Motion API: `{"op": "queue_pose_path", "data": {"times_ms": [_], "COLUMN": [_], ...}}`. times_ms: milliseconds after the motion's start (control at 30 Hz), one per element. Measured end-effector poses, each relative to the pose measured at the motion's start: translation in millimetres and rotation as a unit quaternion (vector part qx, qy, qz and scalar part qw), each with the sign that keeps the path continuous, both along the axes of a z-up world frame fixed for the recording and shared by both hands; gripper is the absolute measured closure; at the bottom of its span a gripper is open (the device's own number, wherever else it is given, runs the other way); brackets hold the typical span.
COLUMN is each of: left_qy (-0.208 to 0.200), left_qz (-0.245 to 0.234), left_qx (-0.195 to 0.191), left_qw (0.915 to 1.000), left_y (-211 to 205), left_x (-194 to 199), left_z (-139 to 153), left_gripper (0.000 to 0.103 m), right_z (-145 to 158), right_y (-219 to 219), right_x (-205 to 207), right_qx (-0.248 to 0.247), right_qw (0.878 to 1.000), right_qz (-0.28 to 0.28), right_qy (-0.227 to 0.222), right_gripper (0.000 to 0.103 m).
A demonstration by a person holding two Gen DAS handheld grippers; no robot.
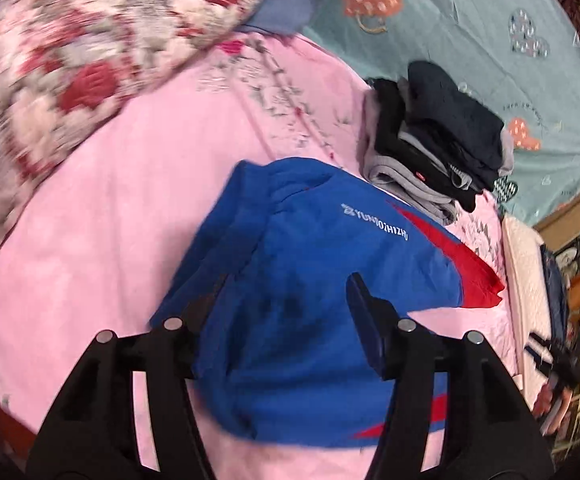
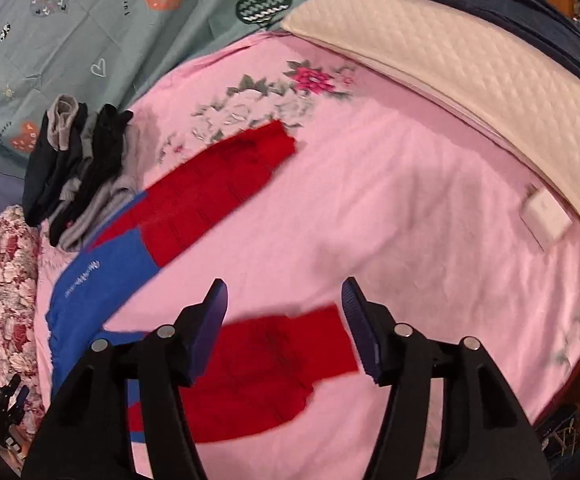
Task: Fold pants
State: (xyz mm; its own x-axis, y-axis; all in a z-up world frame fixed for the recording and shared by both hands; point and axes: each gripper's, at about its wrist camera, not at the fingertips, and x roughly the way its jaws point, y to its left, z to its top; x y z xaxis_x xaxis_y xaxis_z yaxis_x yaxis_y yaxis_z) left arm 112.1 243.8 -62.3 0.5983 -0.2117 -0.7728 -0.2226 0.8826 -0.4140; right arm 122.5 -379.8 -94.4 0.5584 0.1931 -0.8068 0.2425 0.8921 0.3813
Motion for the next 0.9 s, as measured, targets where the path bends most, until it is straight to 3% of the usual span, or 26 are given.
{"op": "queue_pose_path", "data": {"times_ms": [67, 167, 267, 367, 400, 467, 600, 767, 900], "left_qy": [0.024, 0.073, 0.102, 0.116, 0.122, 0.126, 0.133, 0.132, 0.135], "left_qz": [-0.024, -0.035, -0.035, -0.030, -0.027, -0.023, -0.022, -0.015, -0.036], "left_qx": [-0.012, -0.004, -0.010, -0.022, -0.024, -0.019, 0.002, -0.027, -0.010], "left_qw": [0.9993, 0.9967, 0.9941, 0.9926, 0.9919, 0.9916, 0.9909, 0.9907, 0.9901], "left_y": [-7.9, -17.3, -18.1, -15.5, -13.9, -15.0, -14.2, -2.8, -7.2], "left_x": [33.7, 72.0, 88.8, 100.9, 104.7, 109.5, 110.0, 113.1, 119.1], "left_z": [-15.0, -46.1, -67.4, -80.4, -83.8, -84.6, -84.1, -88.6, -88.2], "left_gripper": [0.045, 0.051, 0.054, 0.056, 0.059, 0.063, 0.076, 0.078, 0.078], "right_z": [-5.9, -30.5, -54.9, -73.3, -79.2, -86.4, -76.7, -53.9, -78.9], "right_y": [0.7, 8.4, 11.2, 16.0, 17.9, 21.7, 17.5, 15.2, 20.6], "right_x": [48.6, 117.8, 151.8, 173.7, 176.0, 174.9, 156.1, 114.6, 119.3], "right_qx": [0.035, 0.047, 0.085, 0.077, 0.074, 0.053, 0.035, 0.021, 0.003], "right_qw": [0.999, 0.998, 0.995, 0.994, 0.994, 0.994, 0.996, 0.997, 0.995], "right_qz": [0.020, 0.009, 0.009, 0.009, 0.010, 0.014, -0.002, -0.006, 0.001], "right_qy": [-0.005, 0.029, 0.054, 0.077, 0.084, 0.096, 0.087, 0.068, 0.102], "right_gripper": [0.043, 0.043, 0.043, 0.048, 0.055, 0.099, 0.101, 0.102, 0.100]}}
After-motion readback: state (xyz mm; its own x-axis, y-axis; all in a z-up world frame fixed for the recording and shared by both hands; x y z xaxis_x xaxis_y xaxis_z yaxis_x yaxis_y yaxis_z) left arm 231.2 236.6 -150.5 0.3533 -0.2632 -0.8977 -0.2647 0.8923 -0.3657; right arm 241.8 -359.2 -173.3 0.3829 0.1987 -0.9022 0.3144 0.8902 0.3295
